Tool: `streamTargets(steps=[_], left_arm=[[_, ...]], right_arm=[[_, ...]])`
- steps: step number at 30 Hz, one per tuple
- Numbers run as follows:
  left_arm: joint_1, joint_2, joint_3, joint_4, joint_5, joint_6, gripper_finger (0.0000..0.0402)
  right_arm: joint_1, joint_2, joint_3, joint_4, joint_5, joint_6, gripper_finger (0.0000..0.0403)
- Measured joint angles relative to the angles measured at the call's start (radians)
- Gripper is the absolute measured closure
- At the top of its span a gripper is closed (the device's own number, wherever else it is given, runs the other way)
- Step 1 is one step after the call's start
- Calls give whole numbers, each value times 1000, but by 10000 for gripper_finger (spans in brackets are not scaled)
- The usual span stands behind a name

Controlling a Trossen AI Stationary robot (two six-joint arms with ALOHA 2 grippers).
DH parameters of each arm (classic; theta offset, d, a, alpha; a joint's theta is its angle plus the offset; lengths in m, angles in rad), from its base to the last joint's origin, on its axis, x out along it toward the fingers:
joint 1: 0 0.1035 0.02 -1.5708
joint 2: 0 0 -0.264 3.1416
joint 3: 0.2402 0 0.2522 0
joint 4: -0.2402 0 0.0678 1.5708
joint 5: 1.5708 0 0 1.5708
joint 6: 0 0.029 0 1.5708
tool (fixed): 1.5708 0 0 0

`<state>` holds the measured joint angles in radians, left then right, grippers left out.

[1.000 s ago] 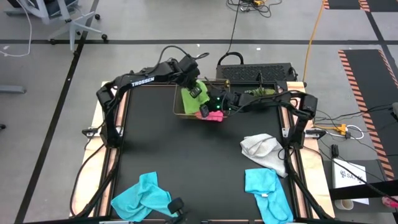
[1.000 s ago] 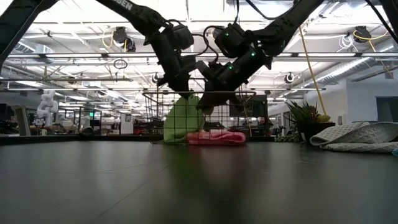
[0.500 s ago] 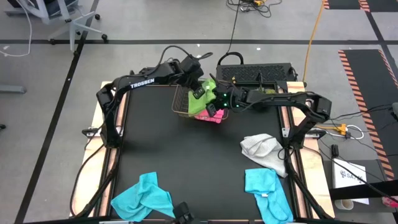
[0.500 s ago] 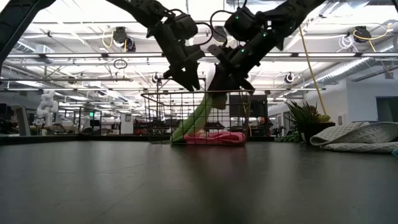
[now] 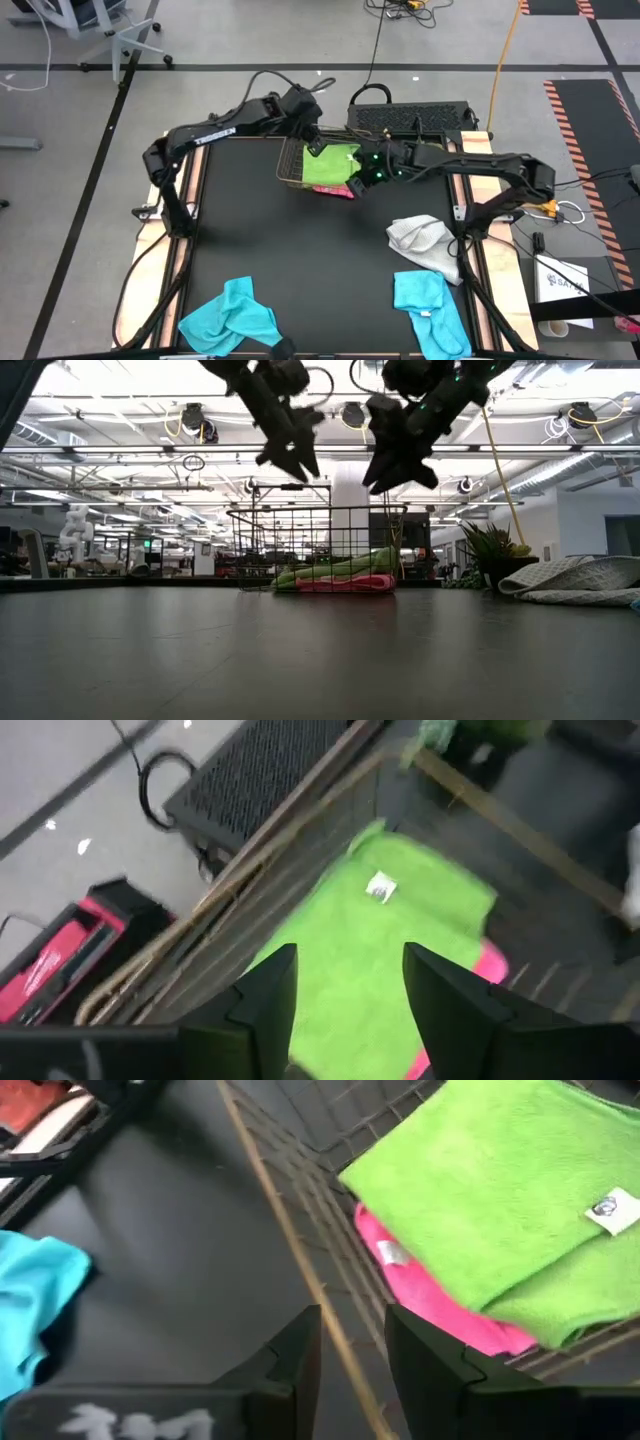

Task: Fold microfiber towels
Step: Adjust the wire basket

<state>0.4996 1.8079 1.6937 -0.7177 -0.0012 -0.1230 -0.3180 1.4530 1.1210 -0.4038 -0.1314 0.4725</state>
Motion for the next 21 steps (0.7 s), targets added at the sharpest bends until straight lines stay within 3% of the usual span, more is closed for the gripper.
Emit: streamTargets(steps=[5, 12, 15, 17, 21], left_arm=[[-48, -99, 0, -175, -6, -70, 255], [-212, -199, 0, -409, -136, -161, 352], [-301, -225, 0, -496, -182, -230, 392], [-360, -238, 0, -542, -200, -283, 394], [-485, -256, 0, -644, -292, -421, 397]], right_arm=[[68, -34, 1, -3, -2, 5, 309], [149, -23, 0, 15, -48, -24, 358], [158, -24, -30, 125, -156, -20, 392], [158, -29, -63, 254, -270, -15, 398], [156, -30, -148, 701, -532, 54, 402]])
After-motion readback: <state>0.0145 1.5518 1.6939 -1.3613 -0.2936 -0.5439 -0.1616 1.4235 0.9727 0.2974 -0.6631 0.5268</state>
